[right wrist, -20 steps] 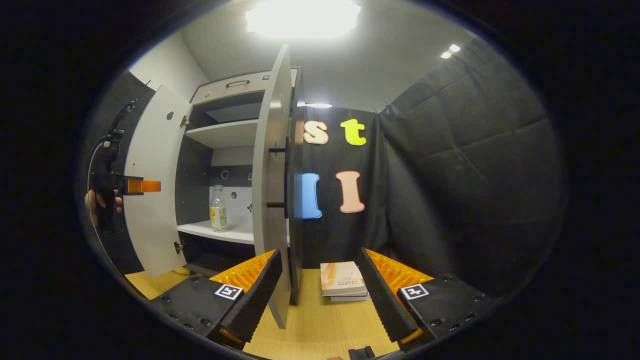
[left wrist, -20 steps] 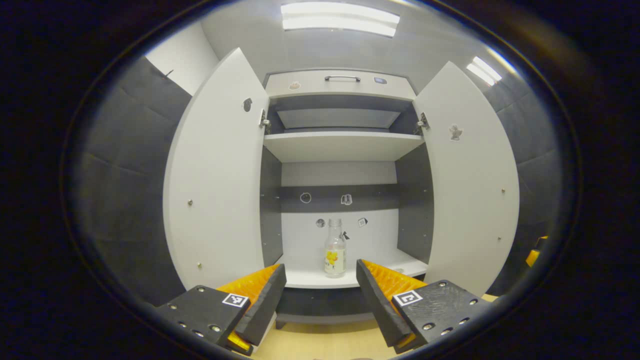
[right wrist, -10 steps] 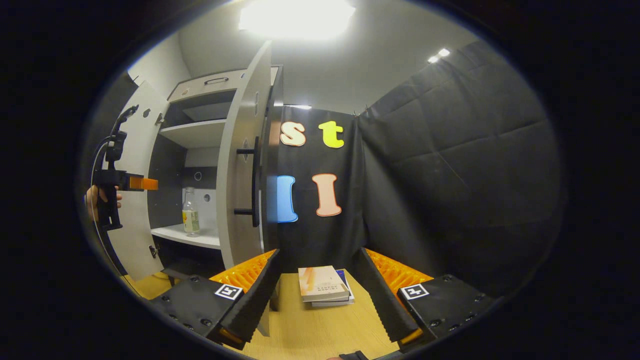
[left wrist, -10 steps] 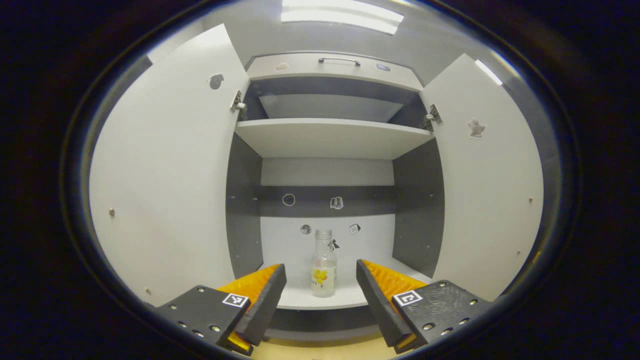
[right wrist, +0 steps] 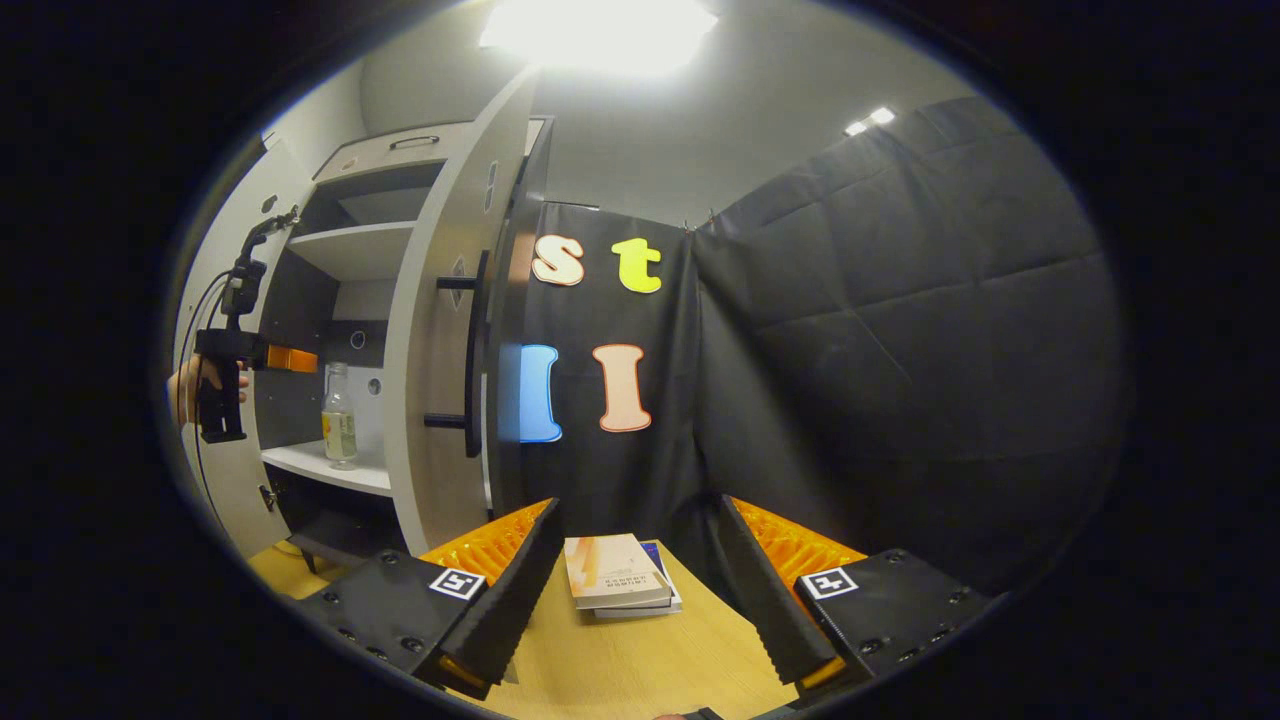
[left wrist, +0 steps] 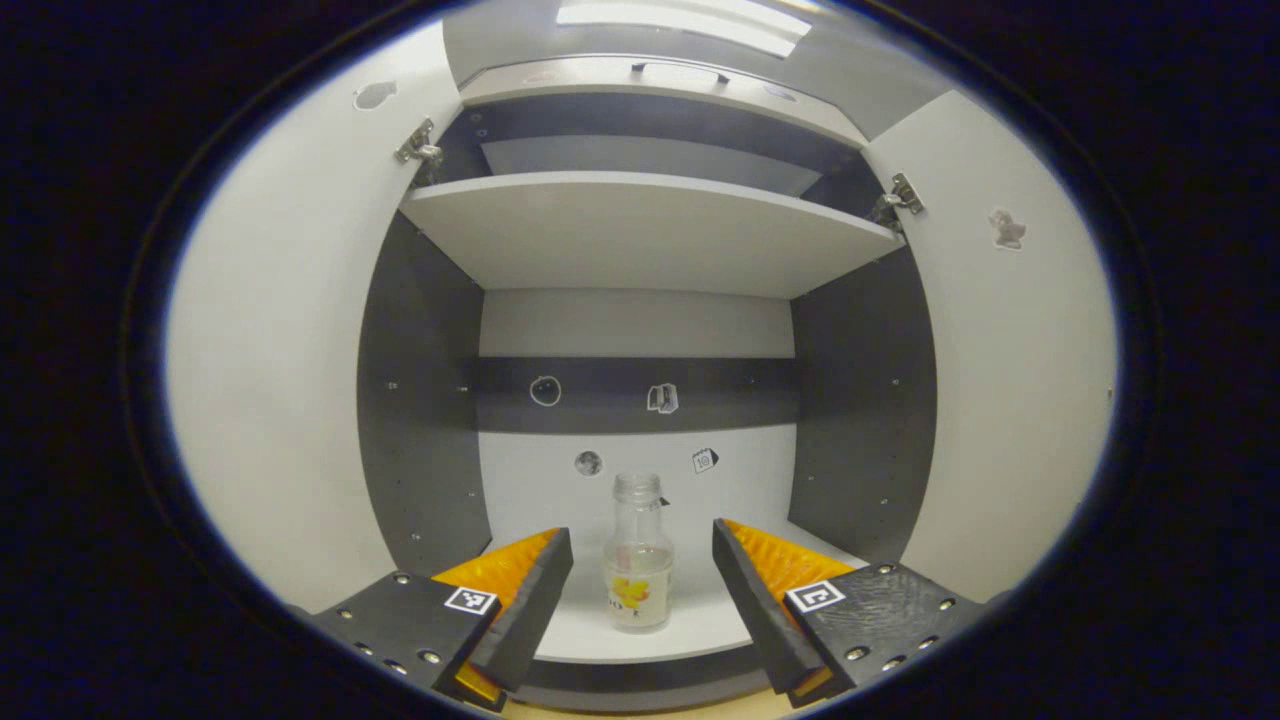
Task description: Grasp the bottle in the cabinet with the left hand and place it on the coaster, then close the right door with the right hand and the left door with the left hand.
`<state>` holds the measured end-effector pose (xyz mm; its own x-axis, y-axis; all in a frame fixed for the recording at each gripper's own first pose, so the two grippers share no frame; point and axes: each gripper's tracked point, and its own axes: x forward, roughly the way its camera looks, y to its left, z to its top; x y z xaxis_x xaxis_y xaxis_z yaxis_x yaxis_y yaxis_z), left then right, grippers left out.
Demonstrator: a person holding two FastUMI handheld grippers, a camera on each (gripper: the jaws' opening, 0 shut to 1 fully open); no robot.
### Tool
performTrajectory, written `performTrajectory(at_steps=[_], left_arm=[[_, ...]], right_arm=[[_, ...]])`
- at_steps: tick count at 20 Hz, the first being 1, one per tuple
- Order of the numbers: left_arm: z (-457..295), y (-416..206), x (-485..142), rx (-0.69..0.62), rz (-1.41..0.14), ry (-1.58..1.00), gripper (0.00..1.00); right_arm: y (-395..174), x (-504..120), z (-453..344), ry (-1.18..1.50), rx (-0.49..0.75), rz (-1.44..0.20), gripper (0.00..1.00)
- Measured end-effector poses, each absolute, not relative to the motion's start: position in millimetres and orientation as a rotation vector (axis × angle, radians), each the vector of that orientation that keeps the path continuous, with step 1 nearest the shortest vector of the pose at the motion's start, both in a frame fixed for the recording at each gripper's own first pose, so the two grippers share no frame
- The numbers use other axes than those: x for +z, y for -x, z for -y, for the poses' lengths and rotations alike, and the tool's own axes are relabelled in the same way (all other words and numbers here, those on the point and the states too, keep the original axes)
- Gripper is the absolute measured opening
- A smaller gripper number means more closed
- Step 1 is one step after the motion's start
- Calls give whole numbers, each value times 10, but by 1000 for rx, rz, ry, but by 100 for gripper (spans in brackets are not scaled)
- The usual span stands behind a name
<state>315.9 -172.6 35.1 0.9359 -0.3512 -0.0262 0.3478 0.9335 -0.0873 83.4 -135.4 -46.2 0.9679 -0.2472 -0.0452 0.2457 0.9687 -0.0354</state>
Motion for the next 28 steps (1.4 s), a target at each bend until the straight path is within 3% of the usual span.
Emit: performTrajectory(at_steps=[15,18,21,28], left_arm=[[2012,-4171,-116,-369,-135,65,89],[1982,-4172,-112,-352,-128,71,51],[1975,-4054,-49,-363,-122,93,44],[1881,-3485,197,-378,-63,96,45]], right_arm=[[-935,-666,1430,47,-360,-103,99],[-908,-650,1440,55,-370,-96,96],[-893,-612,1425,58,-358,-86,96],[-741,-628,1422,39,-294,-90,96]])
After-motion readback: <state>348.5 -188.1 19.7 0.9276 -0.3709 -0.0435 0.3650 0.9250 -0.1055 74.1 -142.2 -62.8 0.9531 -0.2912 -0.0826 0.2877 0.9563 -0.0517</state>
